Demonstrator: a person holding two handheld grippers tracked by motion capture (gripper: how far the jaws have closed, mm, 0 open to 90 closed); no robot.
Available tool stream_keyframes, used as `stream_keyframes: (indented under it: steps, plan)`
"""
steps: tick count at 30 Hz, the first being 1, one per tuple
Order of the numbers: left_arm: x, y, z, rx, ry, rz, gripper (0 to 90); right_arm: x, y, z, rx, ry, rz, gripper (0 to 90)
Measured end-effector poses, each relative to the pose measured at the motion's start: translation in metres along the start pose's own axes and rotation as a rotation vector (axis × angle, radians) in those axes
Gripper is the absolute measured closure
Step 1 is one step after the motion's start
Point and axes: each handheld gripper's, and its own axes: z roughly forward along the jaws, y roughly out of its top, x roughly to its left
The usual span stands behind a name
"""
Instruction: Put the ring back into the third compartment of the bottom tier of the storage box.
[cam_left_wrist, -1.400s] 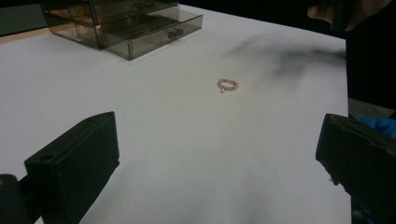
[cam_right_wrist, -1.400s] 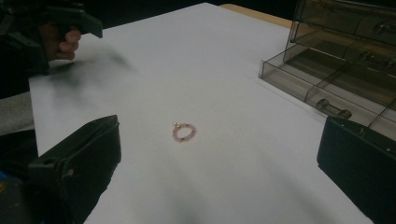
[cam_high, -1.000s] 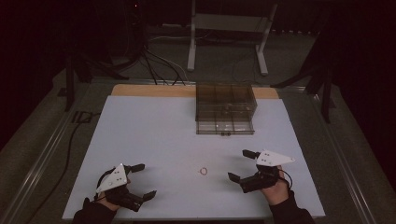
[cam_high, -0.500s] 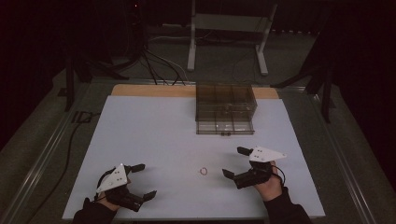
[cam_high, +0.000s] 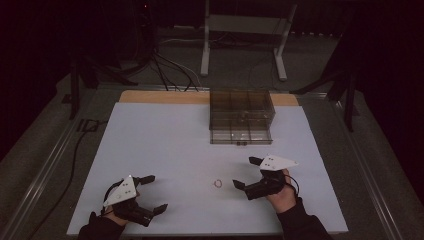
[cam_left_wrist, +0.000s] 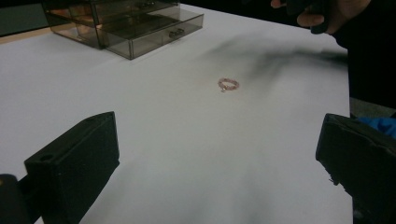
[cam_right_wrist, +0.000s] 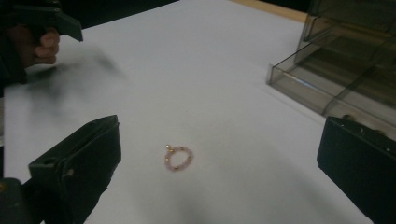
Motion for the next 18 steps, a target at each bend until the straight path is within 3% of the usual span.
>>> stream_keyframes:
  steps: [3,10,18]
  plan:
    - [0.000,0.000,0.001,0.003,-0.004,0.002,0.6,0.000,-0.001,0.004,0.012,0.008,-0.003,0.0]
    - [0.000,0.000,0.001,0.007,-0.002,-0.001,0.5,0.001,-0.002,0.012,0.040,-0.024,0.014,0.0]
    - [0.000,0.000,0.001,0.009,-0.001,0.000,0.5,0.000,-0.007,0.026,0.105,-0.015,0.054,0.0]
